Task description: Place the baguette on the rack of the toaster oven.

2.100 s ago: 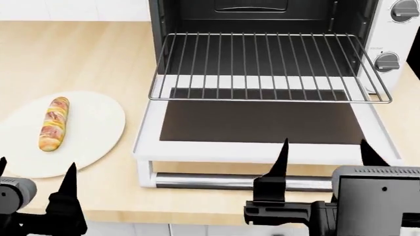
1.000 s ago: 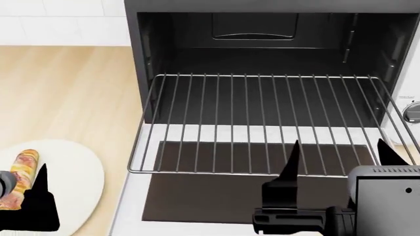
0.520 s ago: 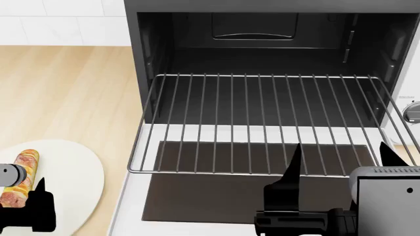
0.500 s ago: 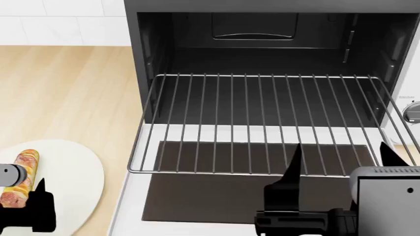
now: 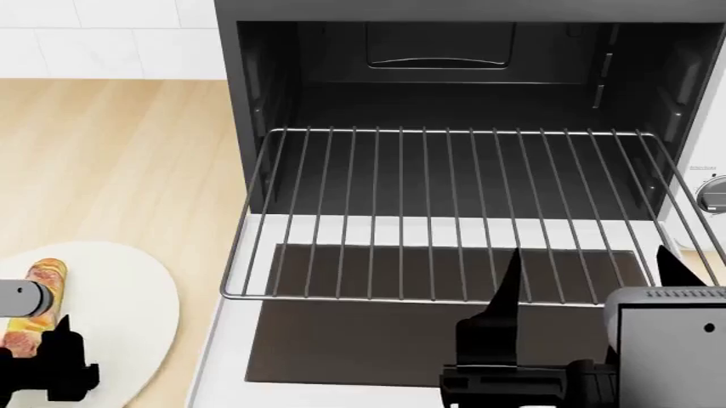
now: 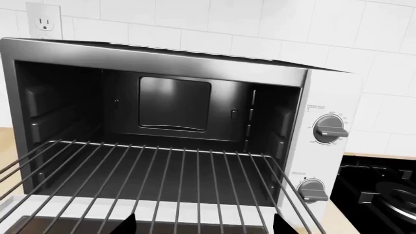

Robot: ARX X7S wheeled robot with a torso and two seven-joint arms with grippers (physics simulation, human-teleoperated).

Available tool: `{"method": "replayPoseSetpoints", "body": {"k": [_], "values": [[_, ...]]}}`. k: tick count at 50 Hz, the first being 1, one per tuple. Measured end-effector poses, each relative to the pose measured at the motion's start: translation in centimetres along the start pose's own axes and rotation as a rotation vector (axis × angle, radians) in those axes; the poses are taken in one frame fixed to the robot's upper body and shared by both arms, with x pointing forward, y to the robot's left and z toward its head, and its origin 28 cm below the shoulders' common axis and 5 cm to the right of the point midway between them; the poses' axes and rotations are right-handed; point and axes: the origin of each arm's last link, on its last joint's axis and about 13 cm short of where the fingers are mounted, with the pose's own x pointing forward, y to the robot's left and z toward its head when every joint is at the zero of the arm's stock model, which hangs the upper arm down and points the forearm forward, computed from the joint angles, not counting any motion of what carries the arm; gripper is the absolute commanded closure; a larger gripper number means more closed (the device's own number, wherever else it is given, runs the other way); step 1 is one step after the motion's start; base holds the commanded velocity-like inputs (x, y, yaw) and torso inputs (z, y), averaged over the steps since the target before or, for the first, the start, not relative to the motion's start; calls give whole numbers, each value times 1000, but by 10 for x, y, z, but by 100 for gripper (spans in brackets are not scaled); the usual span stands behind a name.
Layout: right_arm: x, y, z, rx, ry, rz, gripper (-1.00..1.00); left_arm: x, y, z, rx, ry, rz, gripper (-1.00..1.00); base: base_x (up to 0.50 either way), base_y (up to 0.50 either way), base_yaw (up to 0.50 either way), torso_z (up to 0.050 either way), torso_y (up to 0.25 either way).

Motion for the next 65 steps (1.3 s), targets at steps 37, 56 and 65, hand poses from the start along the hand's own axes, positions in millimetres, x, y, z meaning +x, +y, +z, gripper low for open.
{"method": "replayPoseSetpoints", "body": {"k": [37,56,65], "values": [[-2,-1,4,-10,3,-6,-100,-18,0,46,16,-108,-7,100,0,0,0,0,0],[-4,-1,9,-19,6,-8,-100,-49,-26,97,37,-246,-201,100,0,0,0,0,0],[-6,-2,13,-21,2,-11,-100,-59,-42,116,53,-286,-342,100,0,0,0,0,2]]}}
